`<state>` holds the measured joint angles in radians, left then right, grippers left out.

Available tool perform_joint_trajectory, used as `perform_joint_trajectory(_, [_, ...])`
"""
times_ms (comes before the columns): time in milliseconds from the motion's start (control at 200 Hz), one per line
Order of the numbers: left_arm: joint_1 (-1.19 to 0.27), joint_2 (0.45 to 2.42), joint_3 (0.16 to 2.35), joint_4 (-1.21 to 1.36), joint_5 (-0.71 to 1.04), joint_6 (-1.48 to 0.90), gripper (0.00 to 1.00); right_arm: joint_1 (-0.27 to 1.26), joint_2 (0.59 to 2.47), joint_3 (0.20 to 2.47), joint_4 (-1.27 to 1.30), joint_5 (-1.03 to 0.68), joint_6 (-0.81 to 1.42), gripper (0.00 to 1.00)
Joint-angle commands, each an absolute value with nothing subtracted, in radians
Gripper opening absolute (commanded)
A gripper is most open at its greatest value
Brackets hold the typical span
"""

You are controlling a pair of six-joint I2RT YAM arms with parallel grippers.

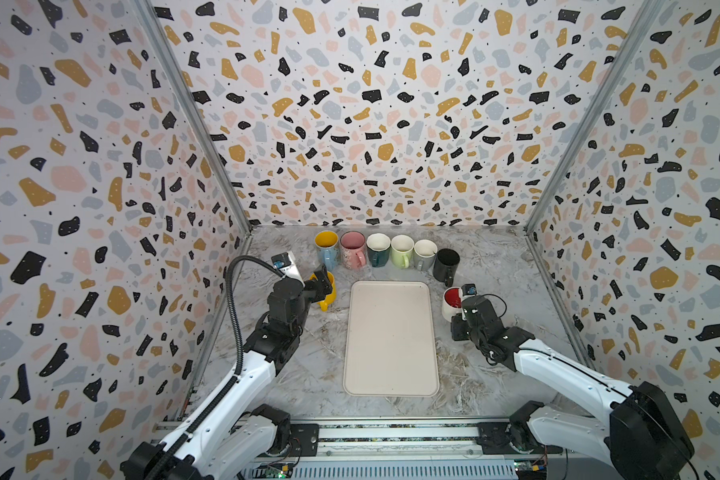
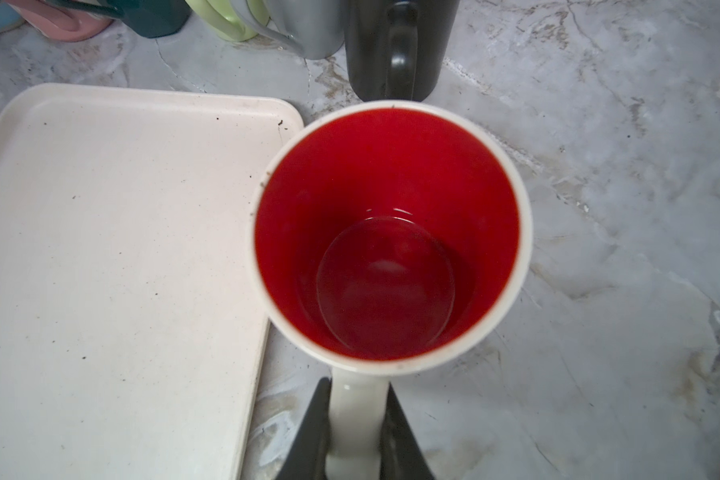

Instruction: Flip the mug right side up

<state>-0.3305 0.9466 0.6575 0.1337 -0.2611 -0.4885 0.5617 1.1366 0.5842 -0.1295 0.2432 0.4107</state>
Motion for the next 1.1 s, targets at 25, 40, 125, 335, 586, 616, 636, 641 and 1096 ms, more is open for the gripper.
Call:
perform_joint_trajectory(25, [-0.302,0.951,0.692,0.176,-0.173,-0.53,0.89,0.549,1.122,0.59,-0.001,0.253,0.417,0.0])
perform_joint_trajectory(40, [-0.298,0.952,0.691,0.177,-0.17,-0.531,0.89,0.548,1.125,0.589,0.002,0.249,0.417,0.0])
perform_joint_trajectory(125, [-0.285,0.958,0.685,0.179,-0.149,-0.541,0.89,0.54,1.14,0.584,0.024,0.226,0.422,0.0])
perform_joint_trajectory(335, [-0.265,0.968,0.677,0.193,-0.111,-0.563,0.9,0.53,1.168,0.565,0.067,0.214,0.434,0.0])
perform_joint_trajectory(586, [-0.254,0.969,0.672,0.216,-0.075,-0.569,0.9,0.52,1.179,0.54,0.106,0.208,0.442,0.0])
perform_joint_trajectory(616, [-0.252,0.968,0.67,0.223,-0.069,-0.572,0.9,0.519,1.18,0.537,0.111,0.204,0.443,0.0])
perform_joint_trajectory(636, [-0.25,0.967,0.667,0.225,-0.066,-0.575,0.9,0.517,1.183,0.536,0.114,0.201,0.444,0.0])
perform_joint_trajectory(641, [-0.251,0.967,0.667,0.225,-0.065,-0.575,0.9,0.517,1.183,0.535,0.115,0.201,0.444,0.0])
perform_joint_trajectory(1096, [-0.238,0.961,0.654,0.278,-0.019,-0.581,0.91,0.506,1.252,0.531,0.16,0.16,0.438,0.0])
